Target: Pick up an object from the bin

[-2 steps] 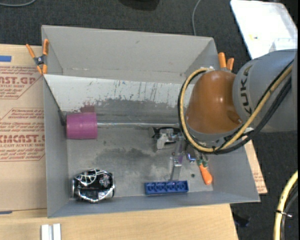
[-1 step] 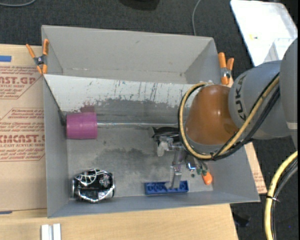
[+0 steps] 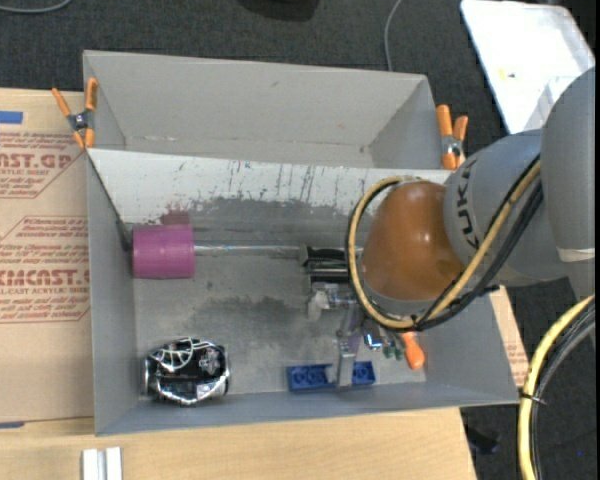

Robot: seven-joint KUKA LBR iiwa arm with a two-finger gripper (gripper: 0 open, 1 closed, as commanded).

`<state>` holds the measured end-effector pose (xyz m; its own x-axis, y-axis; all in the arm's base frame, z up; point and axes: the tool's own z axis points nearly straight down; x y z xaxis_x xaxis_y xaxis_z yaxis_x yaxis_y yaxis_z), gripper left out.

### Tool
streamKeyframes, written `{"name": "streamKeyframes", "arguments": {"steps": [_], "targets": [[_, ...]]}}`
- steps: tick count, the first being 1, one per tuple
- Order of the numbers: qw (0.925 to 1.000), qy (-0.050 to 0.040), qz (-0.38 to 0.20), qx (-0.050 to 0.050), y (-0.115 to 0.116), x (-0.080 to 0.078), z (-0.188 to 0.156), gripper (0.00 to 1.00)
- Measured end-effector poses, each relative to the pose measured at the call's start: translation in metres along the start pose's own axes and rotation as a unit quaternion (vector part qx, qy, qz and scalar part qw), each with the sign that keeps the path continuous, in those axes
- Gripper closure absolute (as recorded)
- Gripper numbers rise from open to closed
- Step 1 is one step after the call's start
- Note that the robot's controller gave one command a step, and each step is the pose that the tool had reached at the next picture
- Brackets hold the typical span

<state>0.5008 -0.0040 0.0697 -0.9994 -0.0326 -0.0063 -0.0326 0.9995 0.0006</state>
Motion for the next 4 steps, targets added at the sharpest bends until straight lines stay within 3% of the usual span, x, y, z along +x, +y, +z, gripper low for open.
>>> {"name": "streamKeyframes", "arguments": {"steps": [1, 2, 3, 4], "targets": [[0.9999, -0.0045, -0.016, 0.0, -0.008, 0.01, -0.002, 0.0], [0.9997, -0.0045, -0.025, 0.0, -0.007, 0.007, -0.002, 0.0], [0.9986, -0.0069, -0.052, 0.0, -0.073, 0.011, -0.003, 0.0], [0.9986, -0.0083, -0.053, 0.001, -0.064, 0.012, -0.002, 0.0]]}}
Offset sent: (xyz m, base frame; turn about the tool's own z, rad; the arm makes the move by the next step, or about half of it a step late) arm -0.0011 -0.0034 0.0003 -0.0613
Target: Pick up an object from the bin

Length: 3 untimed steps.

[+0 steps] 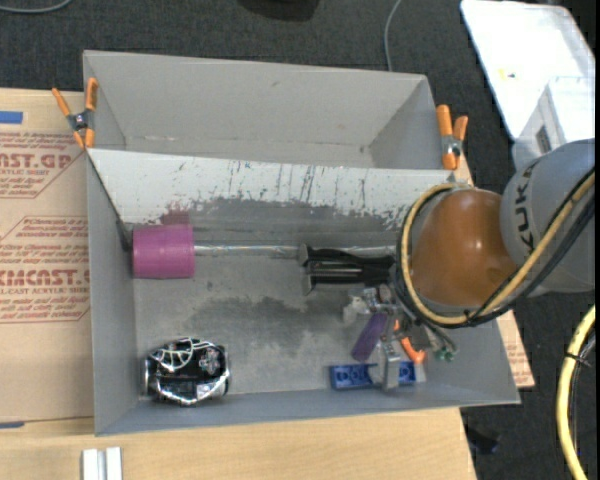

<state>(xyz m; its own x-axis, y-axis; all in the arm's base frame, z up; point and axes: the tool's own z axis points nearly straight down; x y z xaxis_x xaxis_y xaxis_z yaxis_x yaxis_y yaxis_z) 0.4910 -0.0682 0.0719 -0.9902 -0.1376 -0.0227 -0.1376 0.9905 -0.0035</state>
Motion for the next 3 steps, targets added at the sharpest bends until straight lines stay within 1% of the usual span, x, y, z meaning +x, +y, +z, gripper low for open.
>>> {"name": "streamKeyframes", "arguments": {"steps": [1, 2, 3], "targets": [[1.0, -0.0017, 0.006, -0.002, 0.004, 0.003, 0.0, 0.0], [0.9998, -0.0003, -0.019, -0.002, 0.012, -0.009, -0.042, 0.0], [0.9994, 0.0008, -0.033, -0.001, -0.016, -0.004, -0.055, 0.0]]}}
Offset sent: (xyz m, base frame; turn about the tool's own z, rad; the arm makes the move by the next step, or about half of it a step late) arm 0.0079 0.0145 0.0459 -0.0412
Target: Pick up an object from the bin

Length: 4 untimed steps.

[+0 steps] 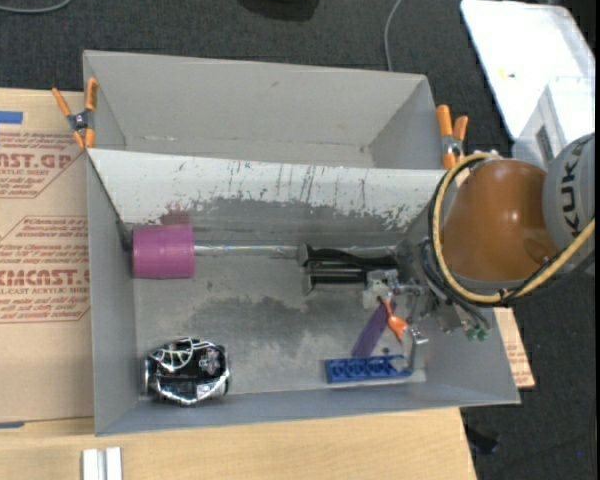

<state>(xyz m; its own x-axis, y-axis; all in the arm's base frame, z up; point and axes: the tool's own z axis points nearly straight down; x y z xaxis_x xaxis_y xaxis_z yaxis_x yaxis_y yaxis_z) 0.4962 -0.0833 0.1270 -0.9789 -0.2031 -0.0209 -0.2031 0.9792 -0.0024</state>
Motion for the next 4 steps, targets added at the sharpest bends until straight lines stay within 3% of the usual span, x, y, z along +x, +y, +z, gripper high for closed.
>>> {"name": "streamKeyframes", "arguments": {"steps": [1, 2, 3, 4], "targets": [[0.9967, -0.0074, -0.081, 0.001, -0.006, 0.014, 0.057, 0.0], [0.9963, -0.0104, -0.085, 0.003, -0.004, 0.011, 0.072, 1.0], [0.9962, -0.0079, -0.087, 0.003, -0.003, 0.012, 0.066, 1.0], [0.9962, -0.0098, -0.087, 0.002, 0.004, 0.012, -0.039, 1.0]]}}
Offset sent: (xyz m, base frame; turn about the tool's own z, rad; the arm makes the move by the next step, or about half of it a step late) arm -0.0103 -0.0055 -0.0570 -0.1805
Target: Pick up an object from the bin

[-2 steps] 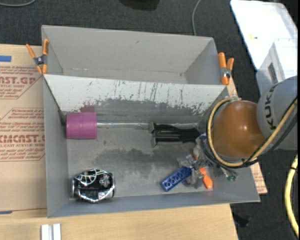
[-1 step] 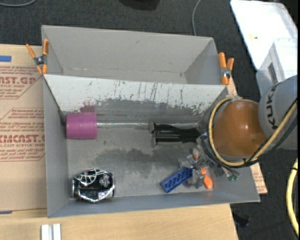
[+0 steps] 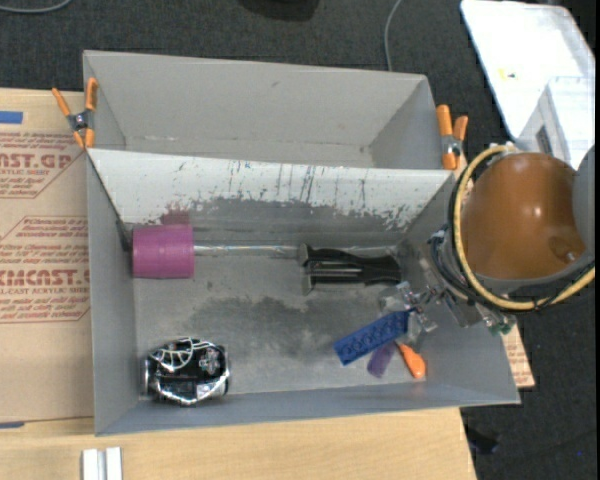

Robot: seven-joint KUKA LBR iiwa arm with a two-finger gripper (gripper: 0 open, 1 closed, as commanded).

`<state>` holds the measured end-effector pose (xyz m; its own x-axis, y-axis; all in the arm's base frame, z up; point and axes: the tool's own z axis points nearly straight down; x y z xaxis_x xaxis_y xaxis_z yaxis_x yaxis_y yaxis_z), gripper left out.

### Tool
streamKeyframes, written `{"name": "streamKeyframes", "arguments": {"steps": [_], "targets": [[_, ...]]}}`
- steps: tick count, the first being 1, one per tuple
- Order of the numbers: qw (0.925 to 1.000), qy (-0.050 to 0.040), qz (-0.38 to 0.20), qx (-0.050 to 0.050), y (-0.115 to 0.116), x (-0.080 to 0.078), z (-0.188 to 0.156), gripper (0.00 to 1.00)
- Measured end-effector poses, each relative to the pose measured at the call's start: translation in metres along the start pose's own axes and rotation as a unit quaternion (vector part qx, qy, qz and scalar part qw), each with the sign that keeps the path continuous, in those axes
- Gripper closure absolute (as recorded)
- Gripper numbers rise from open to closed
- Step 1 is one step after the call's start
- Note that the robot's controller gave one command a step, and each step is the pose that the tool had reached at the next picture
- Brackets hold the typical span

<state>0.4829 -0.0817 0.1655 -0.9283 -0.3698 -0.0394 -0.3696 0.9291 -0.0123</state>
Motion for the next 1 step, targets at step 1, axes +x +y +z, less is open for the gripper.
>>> {"name": "streamKeyframes", "arguments": {"steps": [1], "targets": [[1.0, 0.0002, 0.0, 0.0, 0.0002, 0.0, -0.0004, 1.0]]}}
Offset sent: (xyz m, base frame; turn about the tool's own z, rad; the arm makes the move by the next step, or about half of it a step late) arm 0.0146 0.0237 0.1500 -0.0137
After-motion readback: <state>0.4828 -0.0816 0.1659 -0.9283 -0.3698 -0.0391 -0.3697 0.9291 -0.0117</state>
